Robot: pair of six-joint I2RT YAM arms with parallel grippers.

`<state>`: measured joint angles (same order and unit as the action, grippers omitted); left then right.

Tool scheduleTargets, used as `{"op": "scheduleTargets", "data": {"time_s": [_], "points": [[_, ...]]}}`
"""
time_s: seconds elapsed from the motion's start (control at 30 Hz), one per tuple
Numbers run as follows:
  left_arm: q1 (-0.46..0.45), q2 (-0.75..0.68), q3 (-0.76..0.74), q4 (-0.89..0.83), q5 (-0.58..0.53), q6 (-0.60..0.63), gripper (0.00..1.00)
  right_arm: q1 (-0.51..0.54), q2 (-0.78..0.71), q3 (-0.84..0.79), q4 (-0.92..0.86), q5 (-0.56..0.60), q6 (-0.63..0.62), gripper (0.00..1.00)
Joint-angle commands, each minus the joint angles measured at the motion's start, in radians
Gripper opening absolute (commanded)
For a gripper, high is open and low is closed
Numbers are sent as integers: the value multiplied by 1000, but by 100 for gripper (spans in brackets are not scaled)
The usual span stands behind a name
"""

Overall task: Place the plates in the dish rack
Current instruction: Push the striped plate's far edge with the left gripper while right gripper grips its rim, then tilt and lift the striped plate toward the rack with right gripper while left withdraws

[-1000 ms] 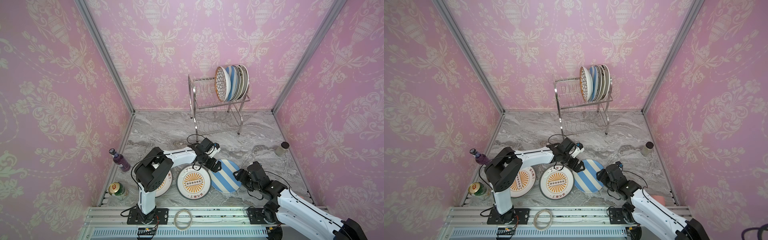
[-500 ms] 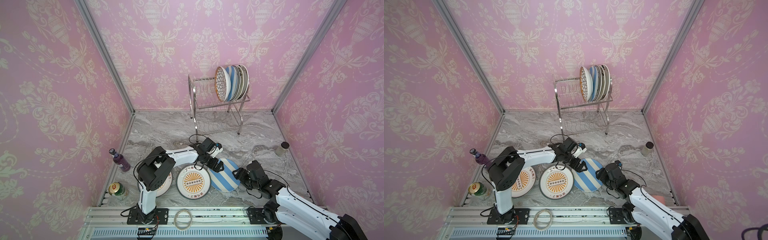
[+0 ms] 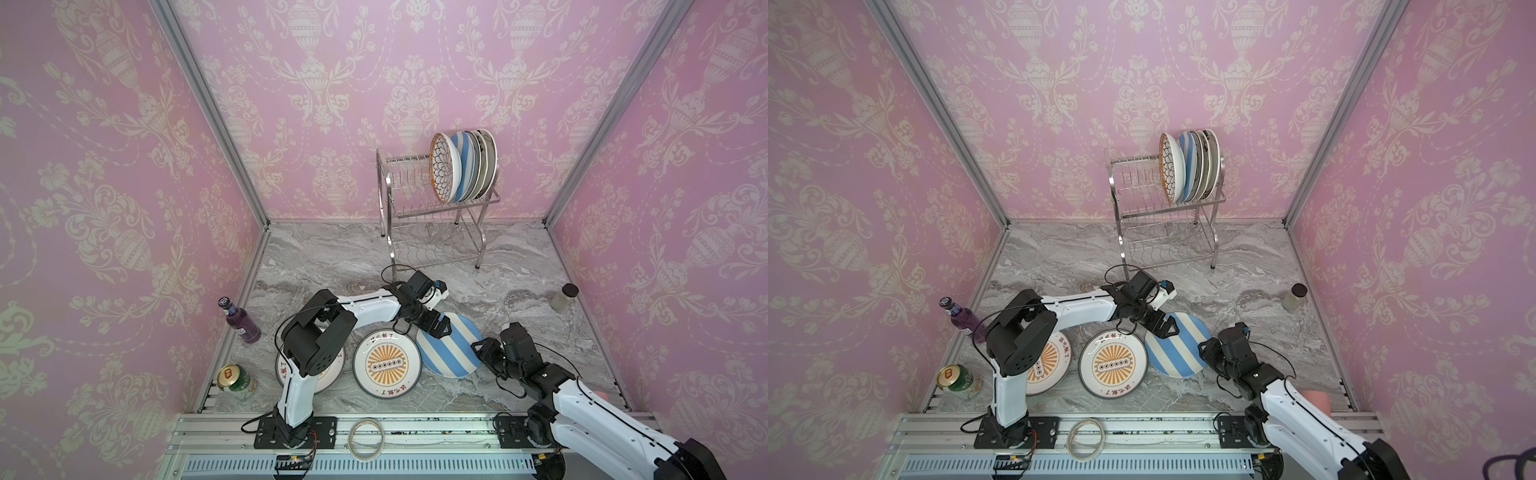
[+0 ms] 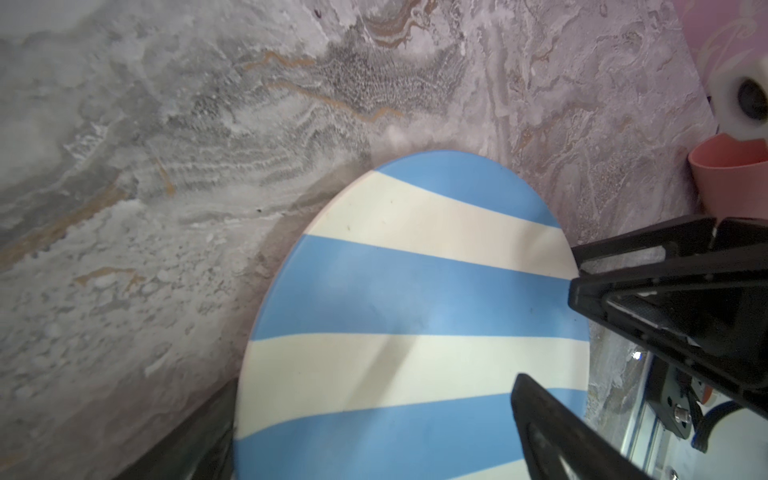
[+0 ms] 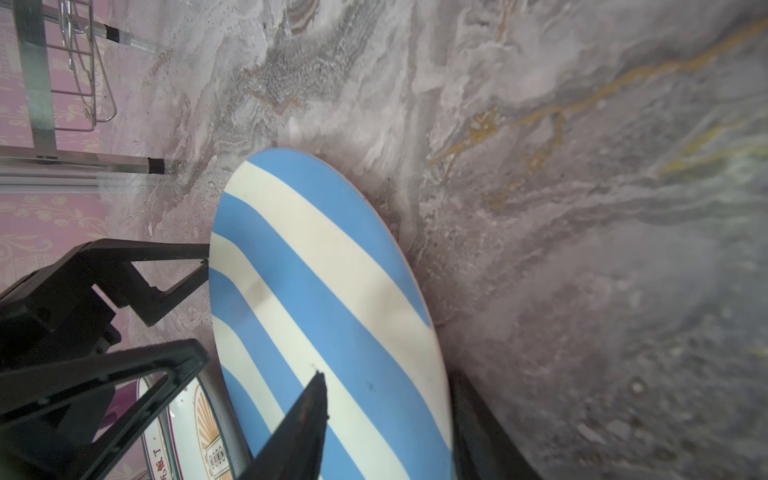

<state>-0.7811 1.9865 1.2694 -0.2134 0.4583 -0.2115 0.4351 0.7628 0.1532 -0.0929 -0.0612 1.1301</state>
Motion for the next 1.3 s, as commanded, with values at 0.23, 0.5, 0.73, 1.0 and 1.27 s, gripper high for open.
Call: {"op": "scheduleTargets", "data": {"time_s": [0.23, 0.5, 0.73, 1.0, 1.27], "points": [[-27, 38, 41, 20, 80, -6, 99, -27, -85, -79, 185, -99, 24, 38], [-24, 28, 47, 13, 57, 0, 99, -41, -179, -88, 182, -97, 35, 29], [-21, 16, 63, 13, 39, -5, 99, -41, -206, -45, 63, -74, -11, 24], [-20, -23, 108, 5, 19, -3, 99, -41, -91, 125, -108, -49, -177, 9], [38, -138, 158, -78, -91, -11, 99, -41, -16, 369, -349, 54, -385, 2]]}}
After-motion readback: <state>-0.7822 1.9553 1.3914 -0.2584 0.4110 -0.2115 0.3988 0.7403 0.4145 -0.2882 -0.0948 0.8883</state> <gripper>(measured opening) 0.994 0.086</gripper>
